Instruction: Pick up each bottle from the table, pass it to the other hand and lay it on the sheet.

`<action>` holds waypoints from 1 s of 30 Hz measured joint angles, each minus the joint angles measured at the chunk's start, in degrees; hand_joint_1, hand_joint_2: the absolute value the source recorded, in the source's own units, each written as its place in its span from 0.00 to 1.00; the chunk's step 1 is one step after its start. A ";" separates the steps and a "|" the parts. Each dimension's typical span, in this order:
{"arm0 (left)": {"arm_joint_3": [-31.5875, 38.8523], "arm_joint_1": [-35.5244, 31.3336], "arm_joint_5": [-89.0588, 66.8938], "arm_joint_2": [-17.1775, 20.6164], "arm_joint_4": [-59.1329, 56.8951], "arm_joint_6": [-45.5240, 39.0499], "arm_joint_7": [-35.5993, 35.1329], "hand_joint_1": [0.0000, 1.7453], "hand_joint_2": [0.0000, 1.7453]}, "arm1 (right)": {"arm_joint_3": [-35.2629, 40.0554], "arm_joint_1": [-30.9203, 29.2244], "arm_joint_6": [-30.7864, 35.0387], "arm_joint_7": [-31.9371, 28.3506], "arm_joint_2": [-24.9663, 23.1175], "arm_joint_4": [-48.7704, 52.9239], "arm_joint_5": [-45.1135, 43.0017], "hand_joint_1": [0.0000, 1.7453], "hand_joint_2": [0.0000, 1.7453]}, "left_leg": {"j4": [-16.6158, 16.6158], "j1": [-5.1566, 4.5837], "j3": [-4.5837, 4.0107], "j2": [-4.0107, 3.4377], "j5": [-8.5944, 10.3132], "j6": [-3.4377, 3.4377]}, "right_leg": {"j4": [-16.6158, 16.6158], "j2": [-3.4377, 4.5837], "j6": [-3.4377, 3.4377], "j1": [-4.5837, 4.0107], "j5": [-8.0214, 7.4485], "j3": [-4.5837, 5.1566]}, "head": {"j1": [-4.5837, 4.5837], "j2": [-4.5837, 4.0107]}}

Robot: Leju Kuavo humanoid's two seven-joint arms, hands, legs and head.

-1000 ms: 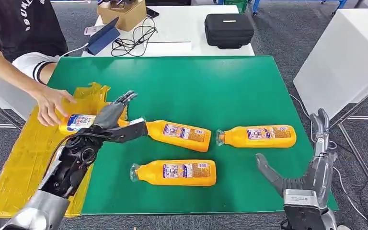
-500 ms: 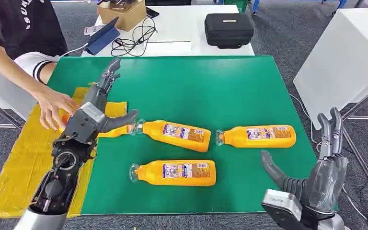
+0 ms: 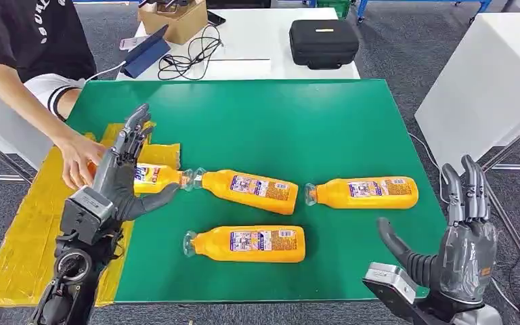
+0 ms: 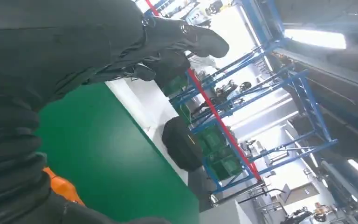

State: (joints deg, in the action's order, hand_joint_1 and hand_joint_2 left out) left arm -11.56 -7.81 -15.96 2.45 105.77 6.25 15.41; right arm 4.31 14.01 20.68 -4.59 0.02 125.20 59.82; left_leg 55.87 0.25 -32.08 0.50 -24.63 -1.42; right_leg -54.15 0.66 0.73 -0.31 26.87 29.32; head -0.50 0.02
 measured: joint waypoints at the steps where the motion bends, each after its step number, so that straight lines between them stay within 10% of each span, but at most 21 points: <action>1: 0.00 0.06 0.00 0.00 0.13 0.00 0.00 0.00 1.00 | 0.00 0.00 -0.32 0.32 0.09 0.00 0.54 0.00 1.00 | 0.00 0.00 0.00 0.00 0.00 0.00 | 0.00 0.00 0.00 0.00 0.00 0.00 | 0.00 0.00; 13: 0.00 6.84 1.99 0.33 4.50 0.81 2.80 0.00 1.00 | -3.67 -0.70 -19.30 10.71 7.89 -3.26 4.68 0.00 1.00 | 0.00 -0.04 -0.06 0.01 -0.02 -0.02 | 0.02 0.00 0.01 0.05 0.01 0.02 | 0.00 0.00; 30: -0.04 14.66 3.13 2.62 8.63 -4.06 3.87 0.00 1.00 | -13.90 -10.62 -1.77 11.13 19.45 -28.10 5.73 0.00 1.00 | 0.01 -0.02 -0.02 -0.01 -0.02 -0.03 | 0.02 0.02 0.02 0.02 -0.01 0.01 | -0.02 0.00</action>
State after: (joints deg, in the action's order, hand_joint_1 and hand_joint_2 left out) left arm -11.61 6.86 -12.83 5.07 114.40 2.19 19.28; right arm -9.60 3.40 18.90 6.54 19.47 97.10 65.55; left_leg 55.87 0.22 -32.10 0.50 -24.66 -1.44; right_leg -54.13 0.68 0.75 -0.30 26.87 29.33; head -0.52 0.02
